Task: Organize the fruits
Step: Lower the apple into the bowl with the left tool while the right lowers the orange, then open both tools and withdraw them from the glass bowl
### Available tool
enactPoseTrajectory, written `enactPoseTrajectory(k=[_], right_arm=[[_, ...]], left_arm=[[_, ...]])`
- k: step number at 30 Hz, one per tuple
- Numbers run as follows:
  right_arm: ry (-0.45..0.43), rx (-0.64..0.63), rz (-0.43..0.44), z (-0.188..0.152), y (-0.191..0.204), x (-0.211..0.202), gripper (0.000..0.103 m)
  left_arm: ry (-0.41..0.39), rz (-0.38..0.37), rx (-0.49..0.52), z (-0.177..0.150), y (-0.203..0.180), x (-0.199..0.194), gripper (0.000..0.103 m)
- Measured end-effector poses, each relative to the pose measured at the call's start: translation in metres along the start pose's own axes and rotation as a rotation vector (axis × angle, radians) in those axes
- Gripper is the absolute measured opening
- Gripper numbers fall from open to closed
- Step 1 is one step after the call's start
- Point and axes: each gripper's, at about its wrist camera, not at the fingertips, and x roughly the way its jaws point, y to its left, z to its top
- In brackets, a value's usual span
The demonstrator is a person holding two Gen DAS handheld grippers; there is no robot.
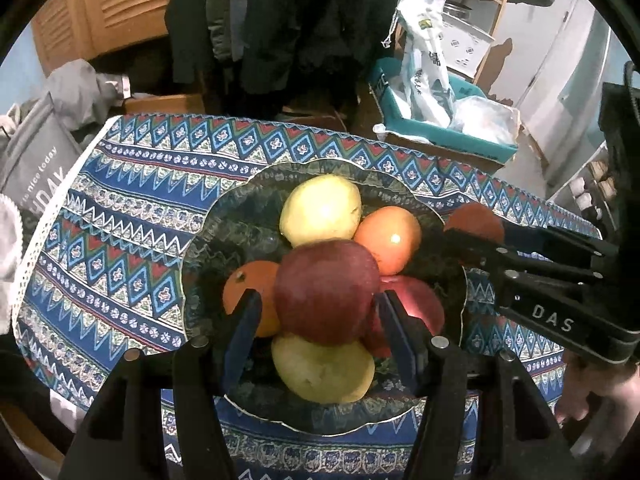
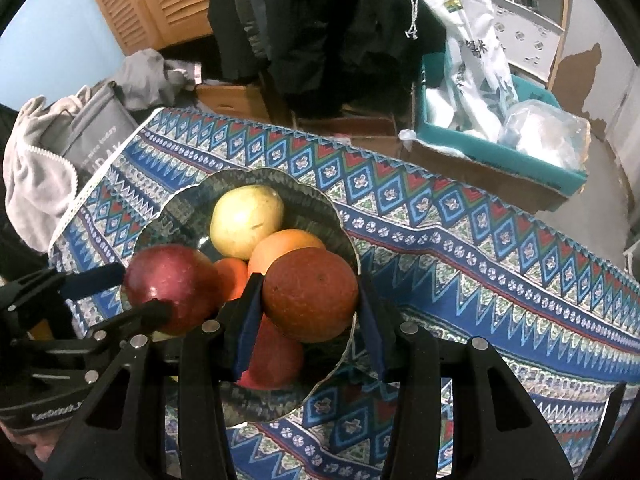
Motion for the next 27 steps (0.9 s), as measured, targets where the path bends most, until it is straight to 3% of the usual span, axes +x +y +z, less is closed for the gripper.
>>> enactPoseTrajectory(k=[10,15,27], right_arm=[[-0.030,0.007,0.010,0.003,0.003,-0.011,0.053],[-0.064,0.017,-0.006,0.006,0.000,-0.028,0.053],[-0.183,0.031,-0.129,0.012,-0.005,-0.092,0.069]], left_arm=[[-0.015,0.006,-0.025,0.000,0.007,-0.015,0.064],[-0.050,0.012,-0.024,0.002,0.006,-0.031,0.071],[-0.138,0.008,0.005,0.010,-0.011,-0.077,0.079]])
